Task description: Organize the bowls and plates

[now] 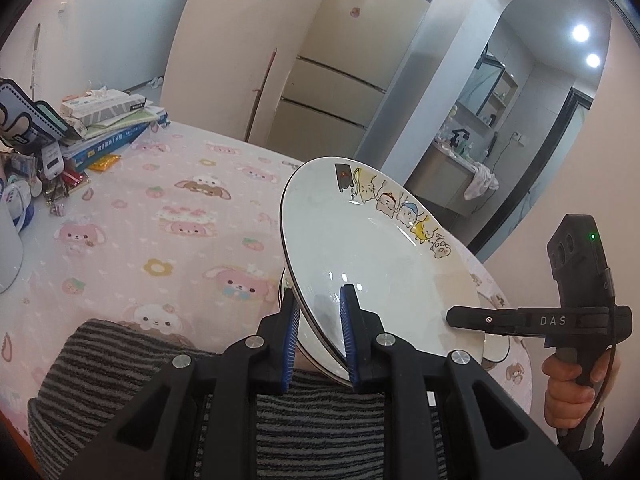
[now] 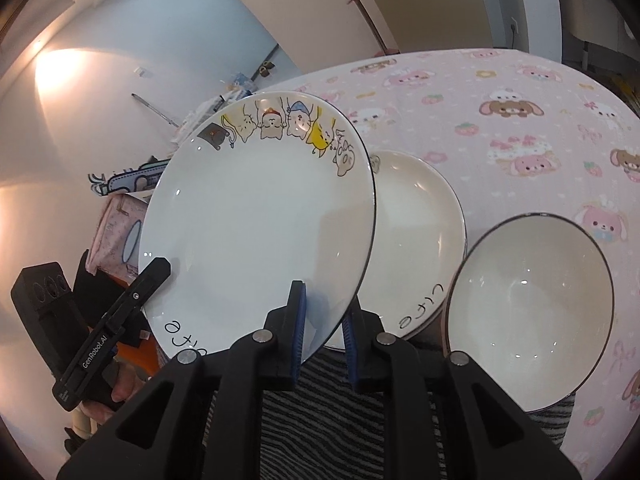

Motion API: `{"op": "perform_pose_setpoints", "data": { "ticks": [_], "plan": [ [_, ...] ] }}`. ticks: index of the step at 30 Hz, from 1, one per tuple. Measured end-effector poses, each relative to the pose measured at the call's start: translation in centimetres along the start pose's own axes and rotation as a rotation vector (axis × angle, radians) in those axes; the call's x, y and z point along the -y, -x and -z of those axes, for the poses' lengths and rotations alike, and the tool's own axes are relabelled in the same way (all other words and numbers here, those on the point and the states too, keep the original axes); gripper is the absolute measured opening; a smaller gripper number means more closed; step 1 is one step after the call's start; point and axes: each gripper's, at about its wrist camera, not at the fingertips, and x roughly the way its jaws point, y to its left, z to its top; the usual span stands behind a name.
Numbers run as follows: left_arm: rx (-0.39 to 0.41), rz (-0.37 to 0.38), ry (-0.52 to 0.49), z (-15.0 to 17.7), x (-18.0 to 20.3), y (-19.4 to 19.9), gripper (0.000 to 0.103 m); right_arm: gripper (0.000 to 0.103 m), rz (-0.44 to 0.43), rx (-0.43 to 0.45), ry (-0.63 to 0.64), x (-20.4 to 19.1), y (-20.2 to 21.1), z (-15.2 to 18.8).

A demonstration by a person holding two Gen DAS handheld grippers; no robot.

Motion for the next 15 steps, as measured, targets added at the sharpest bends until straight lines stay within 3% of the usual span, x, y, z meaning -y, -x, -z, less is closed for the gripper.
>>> {"op": "perform_pose_setpoints", "data": {
  "ticks": [9, 15],
  "plan": [
    [-0.103, 0.000, 0.057, 1.8, -1.4, -4.1, 0.021, 0.018, 0.099, -0.047, -0.017, 1.3, -2.1, 0.6],
    [-0.148, -0.027, 0.042, 2.5, -1.6, -6.0, 0.021, 0.018, 0.145, -0.067, -0.015, 1.7, -3.4, 0.7]
  ]
}}
